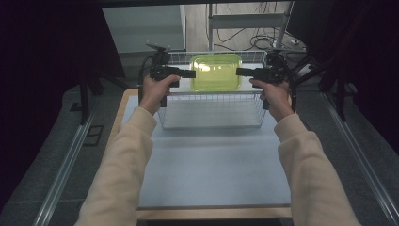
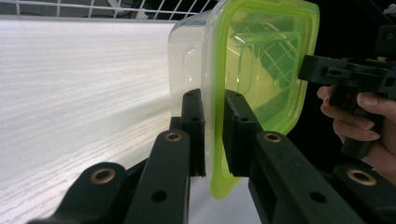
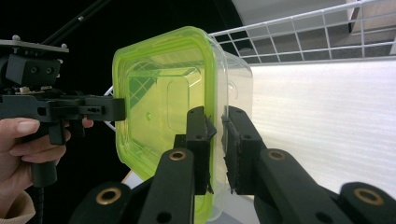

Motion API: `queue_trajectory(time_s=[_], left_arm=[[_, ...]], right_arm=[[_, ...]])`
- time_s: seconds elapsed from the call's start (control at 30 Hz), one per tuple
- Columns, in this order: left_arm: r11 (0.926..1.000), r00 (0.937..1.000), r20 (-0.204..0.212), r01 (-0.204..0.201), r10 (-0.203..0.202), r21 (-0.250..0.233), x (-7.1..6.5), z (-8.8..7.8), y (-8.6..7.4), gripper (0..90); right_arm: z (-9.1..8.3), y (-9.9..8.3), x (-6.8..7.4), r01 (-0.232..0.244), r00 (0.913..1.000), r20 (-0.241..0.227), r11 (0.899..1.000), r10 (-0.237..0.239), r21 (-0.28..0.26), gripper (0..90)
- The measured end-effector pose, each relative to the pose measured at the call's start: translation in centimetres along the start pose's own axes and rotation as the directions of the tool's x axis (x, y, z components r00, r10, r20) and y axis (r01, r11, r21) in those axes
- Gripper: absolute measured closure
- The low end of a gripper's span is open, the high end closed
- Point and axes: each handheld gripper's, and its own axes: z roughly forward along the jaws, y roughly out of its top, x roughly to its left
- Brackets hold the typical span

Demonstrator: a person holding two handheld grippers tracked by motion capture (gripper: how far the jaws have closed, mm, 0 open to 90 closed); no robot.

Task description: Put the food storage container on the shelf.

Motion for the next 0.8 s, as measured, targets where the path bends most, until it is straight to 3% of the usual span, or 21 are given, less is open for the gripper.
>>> queue_trajectory(time_s=[0.3,0.47,0.57,0.8], left_arm=[[0.9993,0.9993,0.010,0.037,-0.037,-0.008,1.1,0.8,0.5,80.0],[0.9964,0.9964,0.001,0.085,-0.085,0.008,1.6,1.5,0.8,77.2],[0.9953,0.9953,0.010,0.097,-0.097,0.000,2.2,1.8,0.9,74.5],[0.9954,0.9955,0.000,0.095,-0.095,-0.013,2.5,2.1,0.9,70.7]], right_arm=[[1.3,0.4,-1.2,-0.036,0.9993,0.013,0.999,0.036,0.030,79.3],[2.0,0.8,-1.5,-0.033,0.9987,0.039,0.999,0.032,0.027,76.7],[2.4,0.9,-1.6,-0.001,0.9971,0.076,1.000,-0.001,0.027,72.7],[2.9,0.8,-1.7,0.012,0.9945,0.103,0.999,-0.016,0.035,67.3]])
